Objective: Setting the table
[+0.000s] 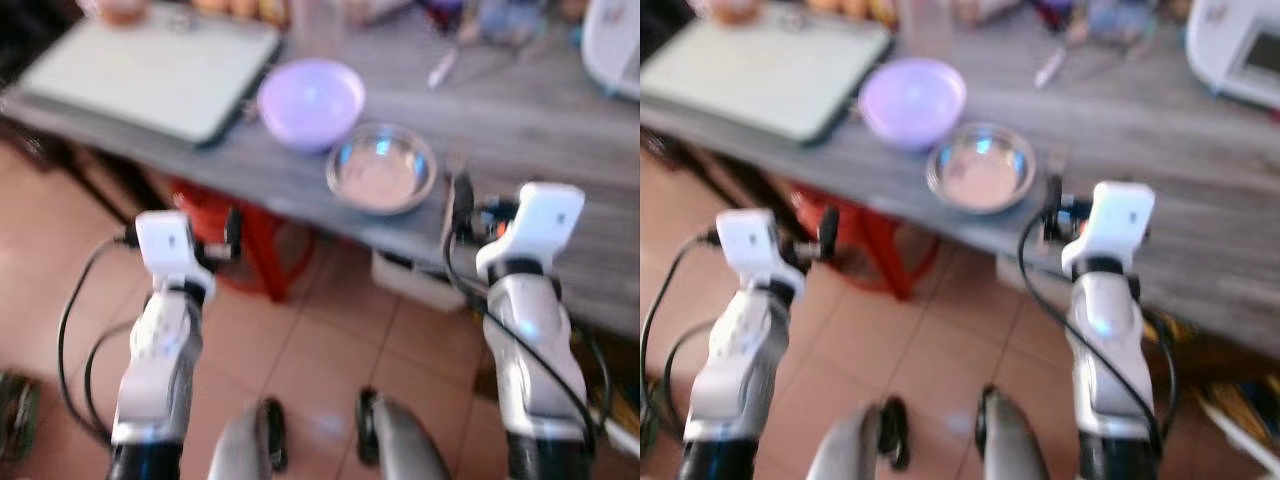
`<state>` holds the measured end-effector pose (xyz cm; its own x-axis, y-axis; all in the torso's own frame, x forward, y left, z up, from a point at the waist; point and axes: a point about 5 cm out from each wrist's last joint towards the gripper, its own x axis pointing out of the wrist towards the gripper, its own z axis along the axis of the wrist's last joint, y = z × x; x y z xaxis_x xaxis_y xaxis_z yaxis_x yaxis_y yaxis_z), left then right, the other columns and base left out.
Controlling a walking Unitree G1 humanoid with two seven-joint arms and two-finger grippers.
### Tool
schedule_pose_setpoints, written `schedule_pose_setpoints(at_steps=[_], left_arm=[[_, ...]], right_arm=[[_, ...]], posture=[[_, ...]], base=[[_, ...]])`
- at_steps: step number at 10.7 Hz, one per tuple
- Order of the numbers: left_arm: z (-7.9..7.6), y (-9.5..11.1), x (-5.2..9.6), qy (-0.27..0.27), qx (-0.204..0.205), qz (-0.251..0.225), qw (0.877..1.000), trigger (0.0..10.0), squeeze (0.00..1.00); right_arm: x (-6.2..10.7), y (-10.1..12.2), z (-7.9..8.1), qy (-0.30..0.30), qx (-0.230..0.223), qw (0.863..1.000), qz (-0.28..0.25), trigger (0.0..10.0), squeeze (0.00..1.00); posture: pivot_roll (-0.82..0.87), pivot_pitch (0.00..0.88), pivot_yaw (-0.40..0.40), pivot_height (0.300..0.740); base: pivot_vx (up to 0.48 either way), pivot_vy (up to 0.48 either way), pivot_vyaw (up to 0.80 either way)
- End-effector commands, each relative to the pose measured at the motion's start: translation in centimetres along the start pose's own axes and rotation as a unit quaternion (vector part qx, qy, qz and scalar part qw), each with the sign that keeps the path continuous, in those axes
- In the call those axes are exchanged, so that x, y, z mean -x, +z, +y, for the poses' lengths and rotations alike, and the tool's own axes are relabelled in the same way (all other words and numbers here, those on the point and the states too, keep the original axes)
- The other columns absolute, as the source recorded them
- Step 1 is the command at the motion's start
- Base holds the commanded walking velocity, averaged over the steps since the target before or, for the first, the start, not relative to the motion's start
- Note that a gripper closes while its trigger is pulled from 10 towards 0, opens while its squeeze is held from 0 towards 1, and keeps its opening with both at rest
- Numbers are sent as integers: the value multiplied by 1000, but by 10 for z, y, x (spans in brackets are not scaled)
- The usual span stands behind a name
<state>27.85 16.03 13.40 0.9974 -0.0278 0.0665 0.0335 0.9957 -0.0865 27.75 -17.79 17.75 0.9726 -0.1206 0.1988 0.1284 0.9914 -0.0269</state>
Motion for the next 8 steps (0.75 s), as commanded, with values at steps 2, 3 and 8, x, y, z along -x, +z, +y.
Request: schedule_pose_setpoints(at_steps=[2,3,8], left_arm=[[3,-5,3,7,-3,12,1000,10000,0],[3,-5,1,6,-3,11,1000,10000,0],[-1,-5,1,1,3,10,1000,10000,0]], right_arm=[[1,-3,-2,-4,1,1000,4,10000,0],[0,-3,-2,-5,-1,1000,5,10000,0],[-3,-4,0,-2,-3,1000,6,10000,0]], posture=[[-46,165,60,740],[-47,168,59,740],[-49,172,56,740]], base=[[-313,0,0],[-330,0,0],[-312,0,-500]])
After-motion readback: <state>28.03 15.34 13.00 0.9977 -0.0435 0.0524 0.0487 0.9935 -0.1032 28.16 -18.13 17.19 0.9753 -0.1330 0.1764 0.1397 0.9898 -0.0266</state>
